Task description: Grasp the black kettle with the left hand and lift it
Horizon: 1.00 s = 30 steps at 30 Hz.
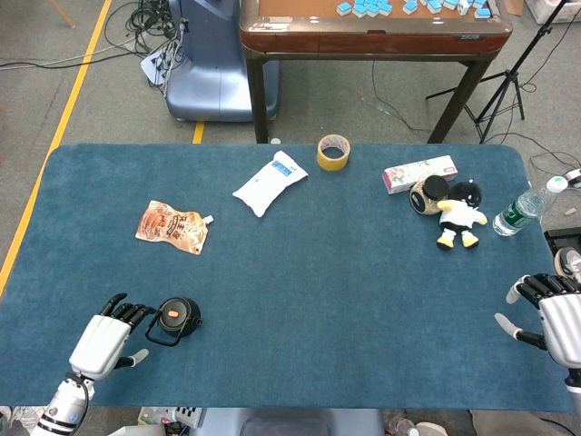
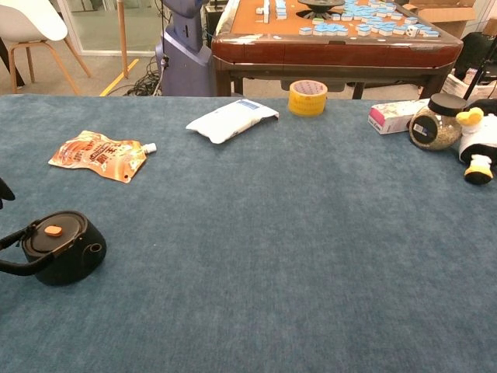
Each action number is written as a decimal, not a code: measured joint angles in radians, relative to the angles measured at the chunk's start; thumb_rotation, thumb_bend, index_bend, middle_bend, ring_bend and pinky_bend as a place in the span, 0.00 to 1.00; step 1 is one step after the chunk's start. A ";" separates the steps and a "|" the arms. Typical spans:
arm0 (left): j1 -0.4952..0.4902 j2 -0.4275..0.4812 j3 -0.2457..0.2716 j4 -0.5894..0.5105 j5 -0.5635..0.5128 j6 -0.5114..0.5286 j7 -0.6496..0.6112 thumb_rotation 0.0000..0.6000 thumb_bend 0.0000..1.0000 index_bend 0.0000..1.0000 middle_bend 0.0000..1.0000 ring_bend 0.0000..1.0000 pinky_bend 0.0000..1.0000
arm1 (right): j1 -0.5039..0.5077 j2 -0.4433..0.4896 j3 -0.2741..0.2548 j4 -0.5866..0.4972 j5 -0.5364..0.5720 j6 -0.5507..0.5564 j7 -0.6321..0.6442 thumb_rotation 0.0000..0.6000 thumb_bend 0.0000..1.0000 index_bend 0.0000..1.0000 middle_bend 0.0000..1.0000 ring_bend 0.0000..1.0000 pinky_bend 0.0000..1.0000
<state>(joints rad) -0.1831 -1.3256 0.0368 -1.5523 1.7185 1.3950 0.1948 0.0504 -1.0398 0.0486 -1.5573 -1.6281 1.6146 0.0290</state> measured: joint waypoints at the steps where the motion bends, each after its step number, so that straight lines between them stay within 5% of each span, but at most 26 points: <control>1: -0.004 -0.002 0.001 -0.003 0.003 -0.003 0.007 1.00 0.11 0.30 0.34 0.32 0.12 | -0.001 0.000 -0.001 0.001 0.001 0.000 0.001 1.00 0.18 0.57 0.49 0.37 0.38; 30: -0.135 -0.033 -0.072 -0.009 -0.105 -0.150 0.131 1.00 0.11 0.28 0.34 0.31 0.11 | -0.032 -0.002 -0.008 0.022 0.023 0.006 0.021 1.00 0.18 0.56 0.49 0.37 0.38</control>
<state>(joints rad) -0.3178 -1.3581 -0.0355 -1.5611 1.6137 1.2455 0.3257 0.0186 -1.0413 0.0411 -1.5350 -1.6051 1.6205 0.0504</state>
